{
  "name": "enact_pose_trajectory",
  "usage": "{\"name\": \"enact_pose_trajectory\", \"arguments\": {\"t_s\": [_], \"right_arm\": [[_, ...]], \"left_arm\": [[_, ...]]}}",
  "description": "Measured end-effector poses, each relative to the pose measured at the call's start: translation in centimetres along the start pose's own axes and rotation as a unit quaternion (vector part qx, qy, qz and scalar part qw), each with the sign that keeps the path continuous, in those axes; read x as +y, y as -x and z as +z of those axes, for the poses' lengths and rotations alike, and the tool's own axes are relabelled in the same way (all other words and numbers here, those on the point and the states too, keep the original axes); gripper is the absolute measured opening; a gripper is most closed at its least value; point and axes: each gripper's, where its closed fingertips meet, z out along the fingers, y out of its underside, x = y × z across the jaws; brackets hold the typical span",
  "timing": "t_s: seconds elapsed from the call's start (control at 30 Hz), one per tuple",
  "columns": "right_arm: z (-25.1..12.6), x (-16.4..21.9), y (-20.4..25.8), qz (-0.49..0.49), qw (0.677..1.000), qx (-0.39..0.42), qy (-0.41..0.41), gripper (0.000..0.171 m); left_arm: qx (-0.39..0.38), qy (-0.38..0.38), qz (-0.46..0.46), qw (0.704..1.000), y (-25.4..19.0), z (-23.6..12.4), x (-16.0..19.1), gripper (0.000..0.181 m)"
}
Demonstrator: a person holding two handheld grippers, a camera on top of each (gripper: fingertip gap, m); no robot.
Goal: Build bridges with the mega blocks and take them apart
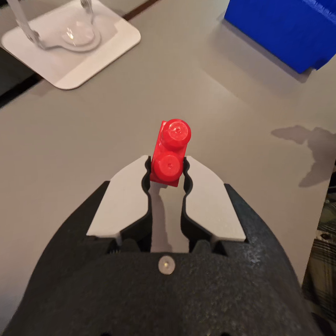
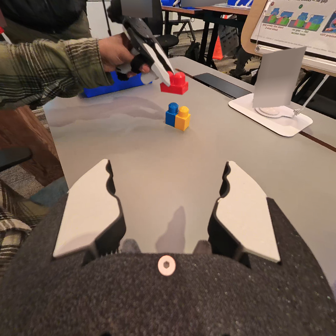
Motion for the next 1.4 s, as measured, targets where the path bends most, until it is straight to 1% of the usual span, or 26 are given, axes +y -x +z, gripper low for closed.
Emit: {"name": "enact_pose_trajectory", "arguments": {"t_s": [0.07,0.23,0.37,0.43,0.6,0.77,0.93,1.23,1.4], "right_arm": [[-0.3,0.1,-0.2,0.003,1.0,0.003,-0.004,0.113],[-0.6,0.5,-0.6,0.009,1.0,0.005,-0.007,0.113],[-0.9,0.9,-0.9,0.013,1.0,0.007,-0.006,0.113],[-1.1,0.9,-1.1,0.016,1.0,0.008,-0.007,0.113],[-1.1,1.0,-1.2,0.014,1.0,0.008,-0.003,0.113],[-0.9,0.9,-1.0,0.013,1.0,0.006,-0.003,0.113],[-0.9,0.9,-1.0,0.01,1.0,0.007,0.001,0.113],[-0.9,0.6,-0.7,0.006,1.0,0.009,0.004,0.113],[-0.5,0.5,-0.5,0.002,1.0,0.006,0.009,0.113]], "left_arm": [[0.004,0.028,-0.007,1.0,-0.2,0.7,0.2,0.033],[0.028,0.054,-0.038,0.997,-1.0,1.9,-0.6,0.033],[0.011,0.08,-0.038,0.996,-0.5,2.9,0.2,0.033],[0.0,0.082,-0.037,0.996,-0.1,3.1,0.4,0.033],[0.011,0.084,-0.044,0.995,-0.6,3.8,0.7,0.033],[-0.003,0.091,-0.034,0.995,-0.2,4.0,1.3,0.033],[0.002,0.102,-0.029,0.994,-0.1,4.3,2.0,0.033],[0.009,0.075,-0.024,0.997,0.2,4.7,2.1,0.033],[-0.003,0.107,-0.016,0.994,0.2,4.8,2.4,0.033]]}}
